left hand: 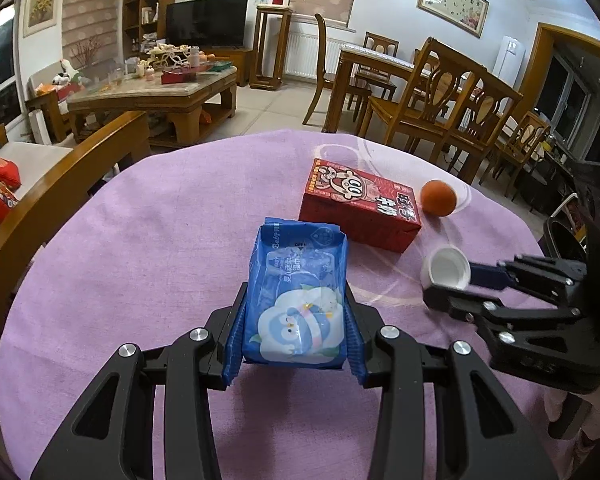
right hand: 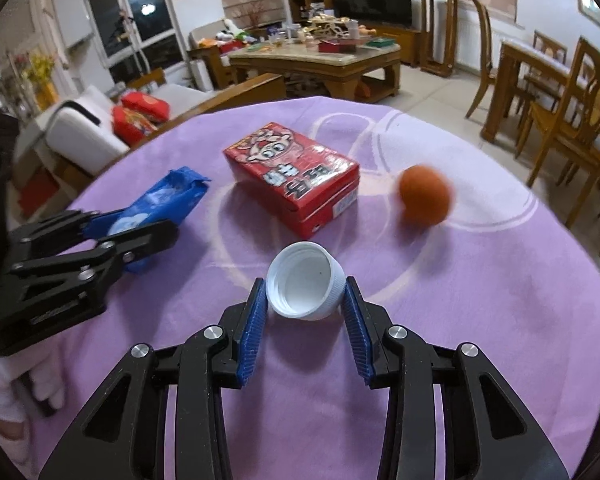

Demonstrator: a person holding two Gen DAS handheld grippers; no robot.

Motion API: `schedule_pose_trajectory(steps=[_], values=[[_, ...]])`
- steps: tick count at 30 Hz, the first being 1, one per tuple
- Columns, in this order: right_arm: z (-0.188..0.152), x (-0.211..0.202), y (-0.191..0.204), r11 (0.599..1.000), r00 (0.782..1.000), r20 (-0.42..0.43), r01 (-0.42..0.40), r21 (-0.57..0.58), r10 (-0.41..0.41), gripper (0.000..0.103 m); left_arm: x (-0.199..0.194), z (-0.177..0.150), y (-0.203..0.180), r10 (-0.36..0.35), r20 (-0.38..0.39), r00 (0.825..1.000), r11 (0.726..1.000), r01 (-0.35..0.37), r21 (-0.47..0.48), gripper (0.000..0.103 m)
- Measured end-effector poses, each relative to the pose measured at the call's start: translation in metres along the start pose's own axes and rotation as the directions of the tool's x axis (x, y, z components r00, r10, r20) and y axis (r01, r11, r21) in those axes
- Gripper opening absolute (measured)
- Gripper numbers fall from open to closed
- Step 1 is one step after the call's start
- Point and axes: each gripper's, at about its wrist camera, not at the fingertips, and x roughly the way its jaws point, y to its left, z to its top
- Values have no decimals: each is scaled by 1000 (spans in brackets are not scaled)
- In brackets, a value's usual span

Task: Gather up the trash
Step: 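Carry the wipes packet and white cup with both tools over the bin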

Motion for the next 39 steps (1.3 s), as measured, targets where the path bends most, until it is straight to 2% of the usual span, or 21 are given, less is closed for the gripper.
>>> schedule_pose_trajectory(steps=[6,13,17,25,32,39], values=[[-17,-36,-4,996,994,73,-87,35,84,38,-10,0,-8,-14,59,998,1000,13,19,41],[-38,-99,-27,990,974,193,-131,52,119,38,-34,-1,-50,-37,138,990,996,25,85,41],[-55,-135,-50,989,960,259,-126,79,101,38,-46,-5,-91,-72,172,982,988,48,144,41],[-91,-199,-106,985,938,344,-100,144,45,39,-62,-4,-180,-193,212,958,959,139,245,41],[-133,-252,-168,973,913,405,-55,226,-42,39,-56,-2,-259,-283,197,939,918,205,340,41],[-180,-295,-240,941,886,441,-20,337,-139,39,-36,-6,-325,-348,153,925,872,260,415,41]])
